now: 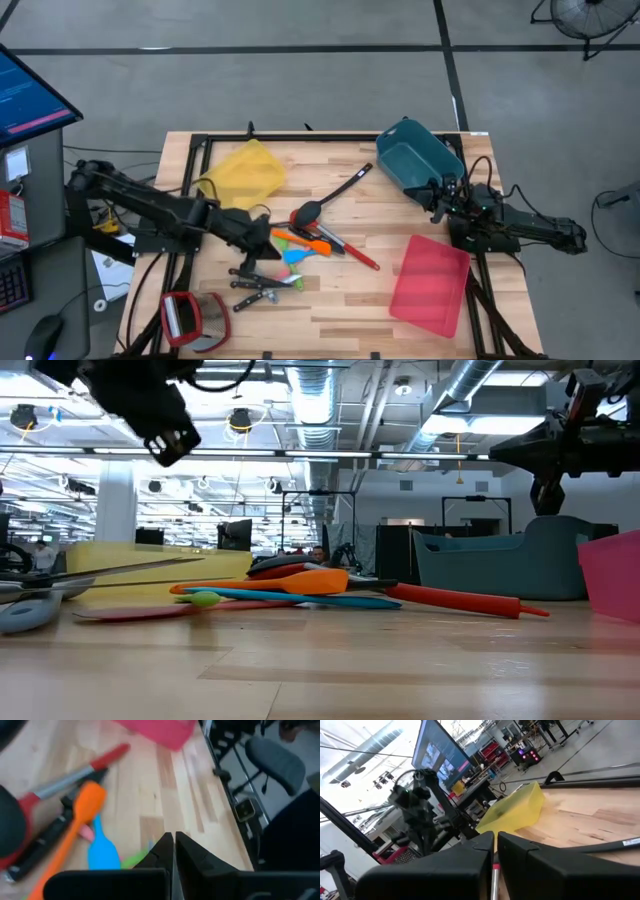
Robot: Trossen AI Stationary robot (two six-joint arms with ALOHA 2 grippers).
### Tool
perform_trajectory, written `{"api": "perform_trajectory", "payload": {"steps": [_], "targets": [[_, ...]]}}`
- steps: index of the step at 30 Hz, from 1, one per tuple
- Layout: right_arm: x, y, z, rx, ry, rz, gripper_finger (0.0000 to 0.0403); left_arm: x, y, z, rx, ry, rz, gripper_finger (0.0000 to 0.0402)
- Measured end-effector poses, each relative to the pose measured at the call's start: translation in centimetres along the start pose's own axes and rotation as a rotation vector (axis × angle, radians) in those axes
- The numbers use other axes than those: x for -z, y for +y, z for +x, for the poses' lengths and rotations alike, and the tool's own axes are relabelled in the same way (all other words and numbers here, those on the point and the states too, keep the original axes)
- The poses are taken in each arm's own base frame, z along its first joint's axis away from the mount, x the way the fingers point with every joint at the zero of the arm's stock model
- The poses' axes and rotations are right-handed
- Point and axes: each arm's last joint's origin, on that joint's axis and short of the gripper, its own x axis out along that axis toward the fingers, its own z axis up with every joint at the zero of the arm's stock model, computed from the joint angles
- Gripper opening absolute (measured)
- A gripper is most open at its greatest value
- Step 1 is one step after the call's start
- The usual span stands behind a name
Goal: Pick & Place Kitchen Items
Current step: Put the black knife into the yellow bin, then put the bottom black knife into the yellow bin
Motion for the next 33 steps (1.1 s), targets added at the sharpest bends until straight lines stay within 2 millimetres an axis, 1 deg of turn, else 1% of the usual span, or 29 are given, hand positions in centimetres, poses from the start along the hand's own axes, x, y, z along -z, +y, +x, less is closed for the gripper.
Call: {"api": "perform_trajectory", "payload": {"steps": [2, 4, 9, 14, 20, 24, 26, 29, 33], "targets": [[0.1, -0.1, 0.0, 0.007, 0.008, -0.001, 0.002, 0.1, 0.1, -0.4, -0.035, -0.003, 0.002, 0.0001], [0.1, -0.1, 0.0, 0.009, 0.01, -0.001, 0.002, 0.4, 0.3, -0.5, -0.075, 0.029, -0.005, 0.0001], [0.1, -0.1, 0.0, 0.013, 0.015, -0.001, 0.0024, 1.9, 0.8, -0.4, -0.136, 0.178, -0.022, 0.0015], [0.2, -0.2, 0.0, 0.02, 0.024, -0.002, 0.0029, 3.4, 0.8, -0.7, -0.119, 0.333, -0.071, 0.0064], [0.3, -0.2, 0.0, 0.023, 0.027, -0.002, 0.0035, 5.2, -0.2, -0.6, -0.073, 0.412, -0.093, 0.0147], [0.3, -0.2, 0.0, 0.023, 0.027, -0.002, 0.0036, 7.1, -0.7, -0.5, -0.089, 0.465, -0.1, 0.0191], [0.3, -0.2, 0.0, 0.023, 0.028, -0.017, 0.0036, 8.0, -0.8, -0.5, -0.111, 0.482, -0.105, 0.0203], [0.3, -0.2, 0.0, 0.023, 0.028, -0.026, 0.0036, 9.1, -0.8, -0.5, -0.165, 0.486, -0.125, 0.0209], [0.3, -0.2, 0.0, 0.023, 0.028, -0.026, 0.0036, 9.7, -0.7, -0.6, -0.194, 0.487, -0.139, 0.021]]}}
